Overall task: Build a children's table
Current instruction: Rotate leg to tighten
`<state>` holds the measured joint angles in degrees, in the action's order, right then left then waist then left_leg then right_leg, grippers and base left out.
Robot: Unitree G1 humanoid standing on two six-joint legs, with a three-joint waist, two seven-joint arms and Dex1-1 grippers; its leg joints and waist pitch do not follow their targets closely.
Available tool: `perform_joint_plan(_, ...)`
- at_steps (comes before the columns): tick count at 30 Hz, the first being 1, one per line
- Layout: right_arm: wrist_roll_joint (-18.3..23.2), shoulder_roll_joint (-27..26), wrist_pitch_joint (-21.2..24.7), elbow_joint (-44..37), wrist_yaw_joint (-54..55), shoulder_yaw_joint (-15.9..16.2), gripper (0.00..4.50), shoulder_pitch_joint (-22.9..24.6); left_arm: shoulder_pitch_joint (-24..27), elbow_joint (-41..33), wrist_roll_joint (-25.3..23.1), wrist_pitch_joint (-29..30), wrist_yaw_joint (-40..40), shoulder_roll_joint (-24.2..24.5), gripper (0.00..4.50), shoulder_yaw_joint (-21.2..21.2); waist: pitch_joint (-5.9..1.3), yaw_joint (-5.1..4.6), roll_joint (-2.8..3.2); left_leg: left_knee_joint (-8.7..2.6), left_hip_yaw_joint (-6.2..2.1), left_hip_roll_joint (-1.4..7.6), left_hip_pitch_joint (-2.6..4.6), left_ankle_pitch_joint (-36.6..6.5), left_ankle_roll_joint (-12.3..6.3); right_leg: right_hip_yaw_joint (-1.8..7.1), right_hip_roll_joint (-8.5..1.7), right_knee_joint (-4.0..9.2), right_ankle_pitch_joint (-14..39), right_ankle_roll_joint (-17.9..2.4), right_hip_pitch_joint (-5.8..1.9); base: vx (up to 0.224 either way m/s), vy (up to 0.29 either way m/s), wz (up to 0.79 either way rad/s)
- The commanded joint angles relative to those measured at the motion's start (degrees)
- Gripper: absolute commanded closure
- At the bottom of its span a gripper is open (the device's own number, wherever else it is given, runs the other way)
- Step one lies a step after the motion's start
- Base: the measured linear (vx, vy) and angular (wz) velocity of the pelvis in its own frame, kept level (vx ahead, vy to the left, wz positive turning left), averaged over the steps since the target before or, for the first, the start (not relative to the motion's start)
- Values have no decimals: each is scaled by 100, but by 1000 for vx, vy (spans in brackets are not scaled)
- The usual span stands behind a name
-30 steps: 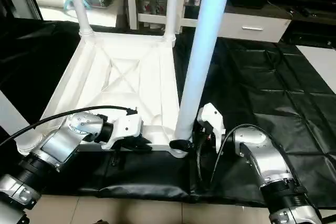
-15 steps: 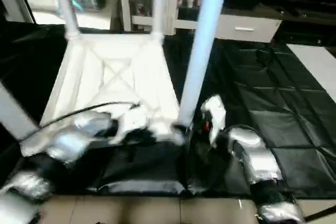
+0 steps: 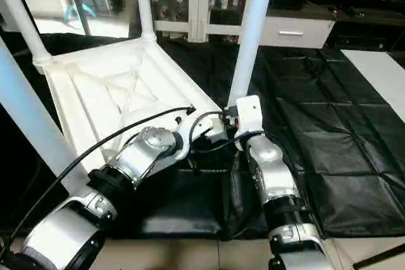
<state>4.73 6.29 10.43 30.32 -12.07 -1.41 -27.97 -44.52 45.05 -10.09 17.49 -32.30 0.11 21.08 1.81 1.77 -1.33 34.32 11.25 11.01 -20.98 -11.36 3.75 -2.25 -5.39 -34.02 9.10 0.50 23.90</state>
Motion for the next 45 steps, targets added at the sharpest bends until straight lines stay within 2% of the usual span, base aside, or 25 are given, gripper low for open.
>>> perform_joint_plan(1, 344, -239, 115, -192, -781, 251, 234, 253, -71, 107, -30, -402, 736, 172, 450, -332, -303, 15, -127, -425, -70, 137, 17, -1274, -401, 129, -215, 456, 1741, -942, -256, 0, 0, 0)
perform_joint_plan(2, 380, -232, 130, -244, -845, 251, 234, 274, -64, 101, -29, -427, 716, 183, 450, -328, -294, 12, -125, -434, -73, 137, 8, -1286, -416, 126, -216, 464, 1796, -930, -256, 0, 0, 0)
perform_joint_plan(3, 632, -175, 228, -592, -1296, 270, 234, 431, -22, 70, -35, -519, 605, 248, 450, -317, -287, 9, -143, -440, -74, 136, 1, -1313, -423, 123, -215, 476, 1873, -906, -262, 0, 0, 0)
perform_joint_plan(4, 826, -116, 270, -857, -1586, 274, 206, 566, 24, 33, -57, -657, 482, 312, 450, -285, -287, 37, -167, -430, -65, 144, 21, -1333, -456, 133, -230, 494, 2002, -838, -254, 0, 0, 0)
perform_joint_plan(7, 1160, 98, 405, -1264, -2036, 250, 179, 770, 158, -141, -59, -797, 151, 474, 450, -189, -285, 6, -167, -461, -110, 137, -81, -1313, -513, 110, -237, 477, 2111, -687, -327, 0, 0, 0)
perform_joint_plan(8, 1203, 159, 415, -1351, -2129, 259, 179, 818, 195, -193, -65, -825, 70, 517, 450, -158, -280, -38, -159, -488, -155, 137, -149, -1264, -479, 95, -250, 476, 2193, -592, -371, 0, 0, 0)
perform_joint_plan(9, 1245, 240, 430, -1436, -2230, 260, 158, 867, 244, -257, -59, -852, -59, 568, 450, -123, -283, -52, -145, -494, -166, 142, -135, -1279, -445, 81, -252, 483, 2247, -601, -354, 0, 0, 0)
perform_joint_plan(10, 1265, 371, 326, -1543, -2334, 190, 158, 927, 341, -386, -28, -851, -343, 659, 450, -52, -278, -71, -157, -478, -164, 151, -81, -1377, -398, 81, -257, 519, 2372, -656, -293, 0, 0, 0)
perform_joint_plan(11, 1277, 455, 253, -1611, -2402, 135, 146, 964, 406, -472, -5, -834, -532, 717, 450, -7, -273, -48, -149, -464, -145, 168, 5, -1452, -369, 97, -260, 548, 2428, -773, -226, 0, 0, 0)
perform_joint_plan(12, 1332, 577, 240, -1685, -2509, 36, 138, 991, 512, -626, 24, -761, -772, 808, 450, 58, -274, -40, -146, -455, -135, 174, 22, -1436, -367, 103, -256, 538, 2354, -834, -217, 0, 0, 0)
perform_joint_plan(13, 1422, 831, 290, -1824, -2777, -53, 130, 1038, 681, -862, 80, -841, -1130, 949, 450, 162, -270, -15, -104, -460, -127, 191, 28, -1345, -380, 119, -252, 504, 2096, -959, -225, 0, 0, 0)
perform_joint_plan(14, 1462, 1047, 381, -1944, -3025, -31, 113, 1090, 758, -983, 96, -826, -1278, 1030, 450, 206, -254, 1, -115, -470, -120, 199, 7, -1310, -404, 119, -233, 483, 1952, -1004, -238, 0, 0, 0)
perform_joint_plan(16, 1486, 1203, 476, -2050, -3216, 0, 103, 1139, 794, -1045, 96, -770, -1346, 1080, 450, 224, -242, 37, -111, -480, -114, 199, 17, -1433, -384, 115, -232, 488, 2098, -977, -236, 0, 0, 0)
perform_joint_plan(18, 1505, 1514, 604, -2236, -3596, 76, 87, 1261, 867, -1171, 135, -900, -1611, 1210, 450, 309, -257, 59, -114, -473, -115, 203, 17, -1363, -394, 130, -241, 473, 1932, -977, -245, 0, 0, 0)
perform_joint_plan(19, 1503, 1941, 702, -2418, -4075, 174, 69, 1429, 983, -1389, 210, -1153, -2032, 1422, 450, 441, -256, 64, -107, -475, -120, 199, 18, -1363, -394, 126, -240, 466, 1902, -990, -243, 0, 0, 0)
perform_joint_plan(20, 1501, 2009, 703, -2439, -4150, 189, 69, 1456, 1007, -1432, 242, -1211, -2131, 1458, 450, 461, -264, 81, -121, -470, -125, 216, 10, -1297, -422, 132, -240, 443, 1738, -1017, -268, 0, 0, 0)
perform_joint_plan(22, 1573, 2440, 788, -2542, -4606, 253, 43, 1611, 1182, -1814, 360, -1174, -2730, 1699, 450, 541, -248, 89, -126, -474, -105, 222, 18, -1400, -443, 145, -249, 449, 1810, -1090, -251, 0, 0, 0)
perform_joint_plan(25, 1611, 2672, 870, -2614, -4877, 310, 25, 1672, 1257, -2013, 377, -1179, -3006, 1839, 450, 590, -243, 79, -122, -479, -104, 213, 30, -1543, -390, 139, -241, 469, 2058, -1028, -221, 0, 0, 0)
perform_joint_plan(28, 1475, 2819, 864, -2592, -5010, 459, 2, 1653, 1337, -2282, 537, -1156, -3398, 1968, 450, 678, -245, 96, -120, -484, -100, 238, 45, -1451, -345, 161, -248, 439, 1870, -1073, -215, 0, 0, 0)
perform_joint_plan(30, 1381, 2762, 749, -2484, -4934, 510, 2, 1572, 1373, -2434, 611, -1162, -3521, 1995, 450, 707, -251, 101, -121, -478, -93, 231, 35, -1396, -331, 164, -243, 423, 1785, -1095, -219, 0, 0, 0)
perform_joint_plan(32, 1316, 2691, 683, -2414, -4882, 565, 2, 1496, 1377, -2488, 630, -1143, -3554, 1977, 450, 706, -258, 122, -131, -462, -67, 230, 62, -1307, -350, 170, -230, 405, 1577, -1158, -199, 0, 0, 0)
perform_joint_plan(38, 1132, 2593, 550, -2099, -5085, 839, 2, 1254, 1352, -2522, 617, -1118, -3680, 1962, 450, 715, -268, 154, -115, -448, -50, 221, 49, -1136, -377, 168, -233, 368, 1311, -1243, -236, 0, 0, 0)
perform_joint_plan(39, 1130, 2589, 536, -2064, -5095, 856, 18, 1229, 1352, -2531, 618, -1110, -3691, 1967, 450, 716, -271, 151, -120, -444, -49, 219, 46, -1149, -378, 169, -235, 364, 1314, -1249, -239, 0, 0, 0)
perform_joint_plan(42, 1110, 2589, 491, -1915, -5223, 936, 18, 1123, 1341, -2545, 622, -1092, -3716, 1979, 450, 719, -277, 158, -132, -436, -50, 219, 45, -1109, -370, 171, -244, 360, 1298, -1242, -251, 0, 0, 0)
perform_joint_plan(45, 1084, 2592, 436, -1731, -5373, 999, 51, 1012, 1325, -2536, 608, -1092, -3722, 1994, 450, 730, -283, 154, -137, -426, -51, 218, 41, -1009, -423, 165, -236, 332, 1164, -1294, -262, 0, 0, 0)
